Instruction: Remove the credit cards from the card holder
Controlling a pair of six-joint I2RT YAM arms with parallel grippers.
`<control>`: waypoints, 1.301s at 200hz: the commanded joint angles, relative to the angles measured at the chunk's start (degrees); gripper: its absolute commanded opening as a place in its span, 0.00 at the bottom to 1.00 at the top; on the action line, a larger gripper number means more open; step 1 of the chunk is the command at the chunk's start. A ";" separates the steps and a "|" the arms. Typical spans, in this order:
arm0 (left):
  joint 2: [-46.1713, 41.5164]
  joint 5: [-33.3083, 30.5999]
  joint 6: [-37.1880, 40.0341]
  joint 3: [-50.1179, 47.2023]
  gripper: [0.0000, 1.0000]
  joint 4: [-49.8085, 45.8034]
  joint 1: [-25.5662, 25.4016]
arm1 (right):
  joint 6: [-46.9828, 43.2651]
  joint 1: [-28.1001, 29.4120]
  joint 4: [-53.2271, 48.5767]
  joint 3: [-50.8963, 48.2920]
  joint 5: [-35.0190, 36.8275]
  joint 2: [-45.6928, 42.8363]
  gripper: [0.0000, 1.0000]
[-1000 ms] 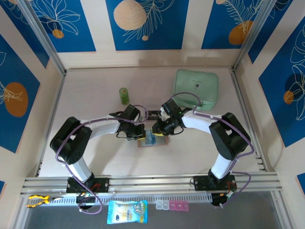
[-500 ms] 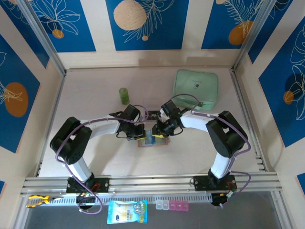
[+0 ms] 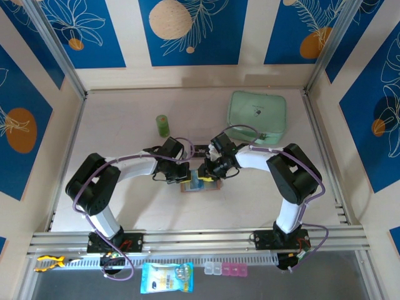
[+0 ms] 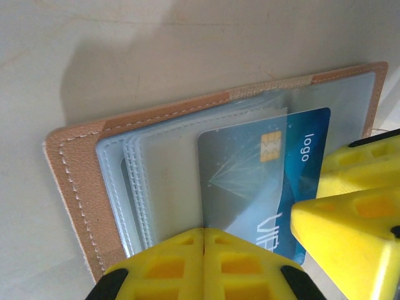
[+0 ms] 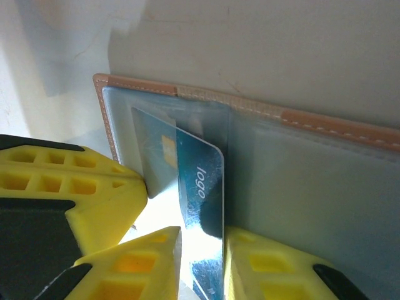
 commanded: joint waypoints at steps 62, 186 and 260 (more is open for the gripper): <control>0.99 -1.59 0.95 -0.26 0.01 -1.85 -0.27 | 0.57 -0.62 0.73 -2.27 -0.87 -2.25 0.14; -0.24 -1.34 0.13 -1.05 0.01 -0.84 -0.32 | -2.84 -2.86 -3.91 -3.48 1.25 -7.98 0.08; -2.15 -0.68 -0.63 -0.82 0.01 0.95 -0.21 | -7.28 -3.62 -10.14 -0.93 4.07 -12.31 0.05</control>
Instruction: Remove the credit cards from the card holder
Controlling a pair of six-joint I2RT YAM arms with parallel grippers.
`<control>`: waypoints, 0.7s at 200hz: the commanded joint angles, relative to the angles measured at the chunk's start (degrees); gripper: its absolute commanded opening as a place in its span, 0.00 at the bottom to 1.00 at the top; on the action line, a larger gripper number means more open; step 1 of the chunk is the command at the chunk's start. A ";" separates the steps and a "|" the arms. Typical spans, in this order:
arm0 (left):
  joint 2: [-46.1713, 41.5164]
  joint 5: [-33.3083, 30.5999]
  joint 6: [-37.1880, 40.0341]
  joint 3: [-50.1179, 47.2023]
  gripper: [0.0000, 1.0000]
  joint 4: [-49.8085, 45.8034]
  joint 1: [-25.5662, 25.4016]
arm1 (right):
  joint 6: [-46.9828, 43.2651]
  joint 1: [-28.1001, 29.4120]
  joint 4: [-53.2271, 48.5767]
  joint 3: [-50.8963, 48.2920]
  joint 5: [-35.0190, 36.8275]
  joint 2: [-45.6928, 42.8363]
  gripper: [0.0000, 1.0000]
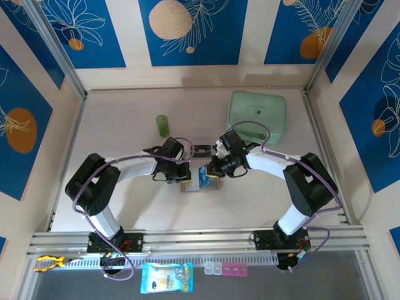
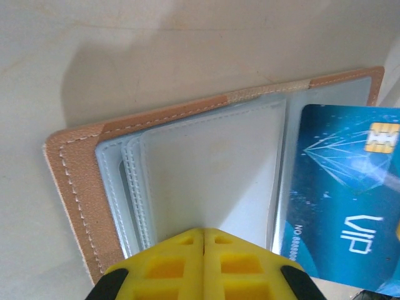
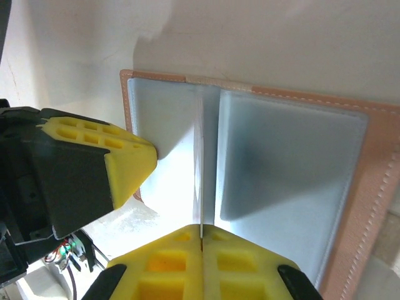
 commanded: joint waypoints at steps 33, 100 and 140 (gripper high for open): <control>-3.19 -0.93 -0.48 -0.37 0.02 -0.14 -0.02 | -7.73 -1.26 -7.96 3.85 0.65 -2.99 0.03; -5.51 -0.97 0.55 -1.23 0.03 -0.35 1.51 | -32.81 -1.42 -18.72 12.44 1.31 -1.04 0.00; -7.60 -1.62 0.26 -2.75 0.03 0.52 2.72 | -54.82 -0.39 -22.35 16.13 4.15 0.06 0.00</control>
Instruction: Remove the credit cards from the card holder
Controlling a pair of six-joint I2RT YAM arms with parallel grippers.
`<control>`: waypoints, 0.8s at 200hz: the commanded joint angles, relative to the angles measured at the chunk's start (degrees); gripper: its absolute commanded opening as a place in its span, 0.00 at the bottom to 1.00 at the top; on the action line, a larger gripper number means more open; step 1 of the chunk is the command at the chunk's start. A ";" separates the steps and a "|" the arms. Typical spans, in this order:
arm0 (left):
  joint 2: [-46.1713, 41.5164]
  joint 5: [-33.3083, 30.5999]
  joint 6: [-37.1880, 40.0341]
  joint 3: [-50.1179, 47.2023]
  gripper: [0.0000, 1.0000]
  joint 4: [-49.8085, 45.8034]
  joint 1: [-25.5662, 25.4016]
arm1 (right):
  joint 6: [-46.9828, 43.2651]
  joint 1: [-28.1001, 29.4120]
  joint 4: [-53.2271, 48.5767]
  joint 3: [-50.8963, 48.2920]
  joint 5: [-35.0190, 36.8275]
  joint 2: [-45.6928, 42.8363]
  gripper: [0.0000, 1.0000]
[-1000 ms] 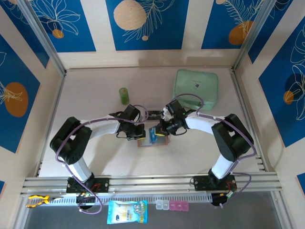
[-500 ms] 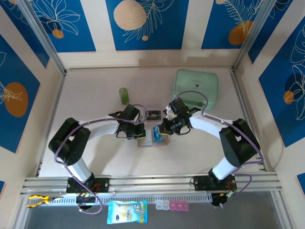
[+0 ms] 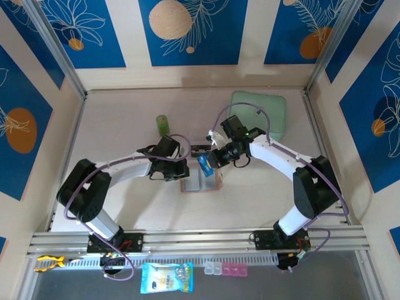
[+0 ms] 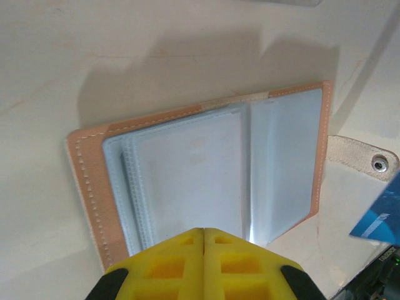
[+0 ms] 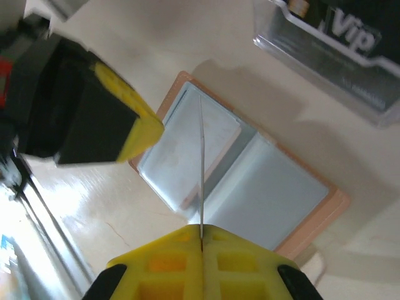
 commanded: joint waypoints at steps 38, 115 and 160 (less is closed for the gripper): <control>-4.00 -1.33 0.31 -2.64 0.02 0.34 2.01 | -35.24 3.14 -11.71 8.87 13.92 5.00 0.00; -10.25 -2.45 0.48 -5.17 0.05 -1.08 5.39 | -47.53 1.07 -22.39 28.17 16.20 16.93 0.00; -12.31 -3.00 -0.17 -6.07 0.06 -1.63 6.24 | -50.01 -0.87 -27.18 41.12 15.48 24.31 0.00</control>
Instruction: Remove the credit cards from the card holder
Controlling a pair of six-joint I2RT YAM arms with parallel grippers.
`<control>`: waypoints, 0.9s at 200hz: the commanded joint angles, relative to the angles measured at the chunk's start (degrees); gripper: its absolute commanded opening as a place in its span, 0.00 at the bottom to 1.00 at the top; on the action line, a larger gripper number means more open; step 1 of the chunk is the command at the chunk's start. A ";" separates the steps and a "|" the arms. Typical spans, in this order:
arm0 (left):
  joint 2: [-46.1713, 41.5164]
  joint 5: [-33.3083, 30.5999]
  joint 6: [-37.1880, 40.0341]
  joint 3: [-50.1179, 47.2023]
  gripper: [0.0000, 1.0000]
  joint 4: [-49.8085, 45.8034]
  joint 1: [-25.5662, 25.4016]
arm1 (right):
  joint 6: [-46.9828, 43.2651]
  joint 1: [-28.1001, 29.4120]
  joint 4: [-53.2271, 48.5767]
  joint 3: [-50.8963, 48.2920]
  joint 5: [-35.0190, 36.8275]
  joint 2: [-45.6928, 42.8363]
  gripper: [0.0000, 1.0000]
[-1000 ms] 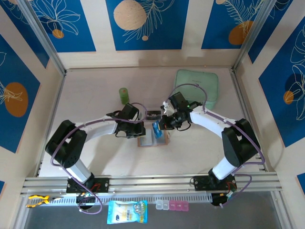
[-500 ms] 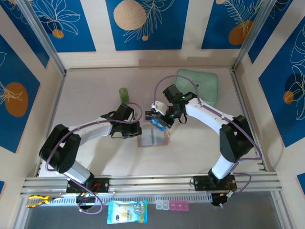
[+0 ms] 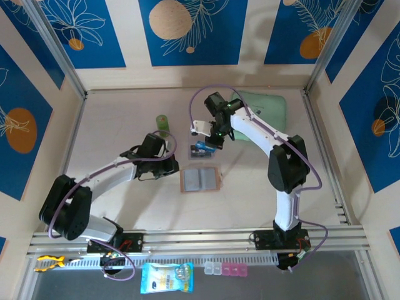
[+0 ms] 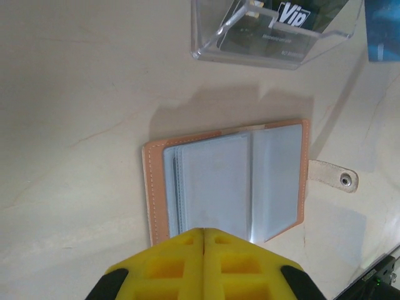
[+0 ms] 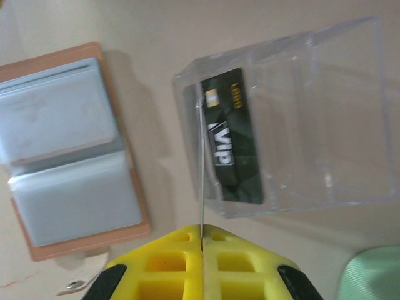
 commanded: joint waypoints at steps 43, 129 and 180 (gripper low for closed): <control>-1.53 -0.60 -0.51 -2.28 0.06 -0.72 1.35 | -4.68 -2.50 -8.45 15.82 -2.56 9.70 0.00; -1.98 -0.07 0.66 -2.05 0.06 -1.97 2.96 | -7.07 -3.14 -14.54 26.18 -5.29 19.02 0.00; -2.41 0.26 0.83 -2.76 0.07 -2.09 3.77 | -8.71 -3.05 -16.84 27.89 -5.42 21.84 0.00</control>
